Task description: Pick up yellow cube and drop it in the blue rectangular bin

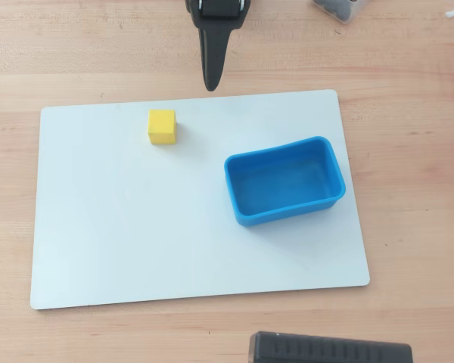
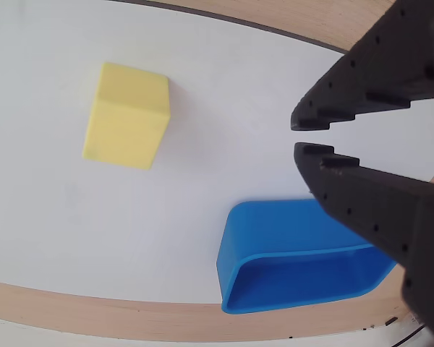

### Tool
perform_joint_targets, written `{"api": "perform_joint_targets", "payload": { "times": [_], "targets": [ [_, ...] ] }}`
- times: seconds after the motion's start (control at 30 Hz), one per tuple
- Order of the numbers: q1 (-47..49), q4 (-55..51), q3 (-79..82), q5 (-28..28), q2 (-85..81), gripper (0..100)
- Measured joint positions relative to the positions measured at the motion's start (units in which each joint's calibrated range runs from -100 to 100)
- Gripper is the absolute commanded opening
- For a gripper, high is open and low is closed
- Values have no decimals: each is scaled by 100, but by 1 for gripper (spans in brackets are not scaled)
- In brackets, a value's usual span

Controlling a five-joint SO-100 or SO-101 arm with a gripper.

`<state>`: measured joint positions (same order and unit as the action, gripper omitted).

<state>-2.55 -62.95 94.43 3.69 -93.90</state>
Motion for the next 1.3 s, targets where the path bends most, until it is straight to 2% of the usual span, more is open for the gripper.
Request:
{"api": "perform_joint_targets", "payload": {
  "times": [0.47,0.67,1.3],
  "targets": [
    [-69,-45,0,15,0,0],
    [-216,-143,-359,98,499,0],
    [-1351,-993,-3599,708,4711,0]
  ]
}}
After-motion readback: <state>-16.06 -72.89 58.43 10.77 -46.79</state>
